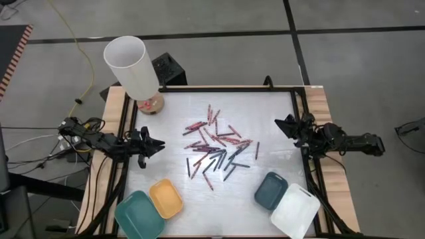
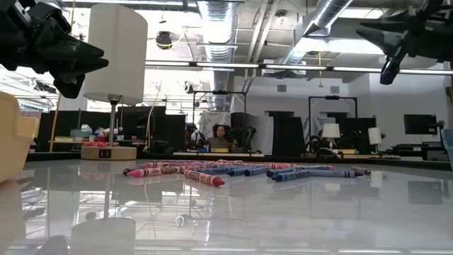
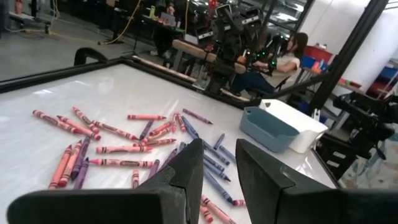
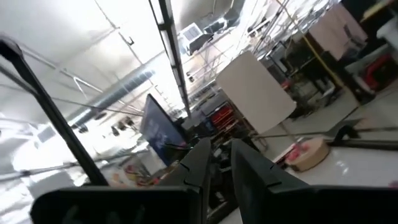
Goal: Sort crayons
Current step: Put the purple crayon into the white bin
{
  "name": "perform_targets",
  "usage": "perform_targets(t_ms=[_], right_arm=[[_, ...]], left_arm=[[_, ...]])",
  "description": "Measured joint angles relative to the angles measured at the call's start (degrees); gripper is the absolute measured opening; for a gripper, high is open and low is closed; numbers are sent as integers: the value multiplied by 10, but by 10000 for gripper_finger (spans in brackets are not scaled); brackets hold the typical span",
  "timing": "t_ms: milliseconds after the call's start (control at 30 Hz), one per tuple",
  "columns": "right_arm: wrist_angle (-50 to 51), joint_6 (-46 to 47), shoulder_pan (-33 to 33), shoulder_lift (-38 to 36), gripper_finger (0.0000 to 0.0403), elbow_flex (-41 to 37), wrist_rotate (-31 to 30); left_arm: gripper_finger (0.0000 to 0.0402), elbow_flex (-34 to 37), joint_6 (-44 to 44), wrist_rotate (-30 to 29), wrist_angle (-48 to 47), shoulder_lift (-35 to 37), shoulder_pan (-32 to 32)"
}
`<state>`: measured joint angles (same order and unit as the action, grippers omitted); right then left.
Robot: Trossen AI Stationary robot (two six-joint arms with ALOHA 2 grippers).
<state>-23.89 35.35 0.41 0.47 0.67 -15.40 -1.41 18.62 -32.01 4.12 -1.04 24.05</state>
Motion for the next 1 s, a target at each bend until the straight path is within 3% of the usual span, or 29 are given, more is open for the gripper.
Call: perform_targets(t_ms=[200,333,500,600,767,900,1000], right_arm=[[-31,-7,-10,0,79,22,-26],[38,-54,-8,14,79,77,-26],[180,-94,-9,80,79,170,-32],[289,-92,-9,142,79,232,-65],[538,13,-9,271,79,333,-126],[719,112,-9,377,79,411,-131],[789,172,-9,456,79,458,-124]], left_arm=[[85,0,6,-32,0,0,0],[85,0,20,-99,1,0,0],[85,0,36,-122,22,0,0],[85,0,37,-122,40,0,0],[85,0,37,-122,48,0,0],[85,0,56,-122,48,0,0],[85,0,69,-122,48,0,0]])
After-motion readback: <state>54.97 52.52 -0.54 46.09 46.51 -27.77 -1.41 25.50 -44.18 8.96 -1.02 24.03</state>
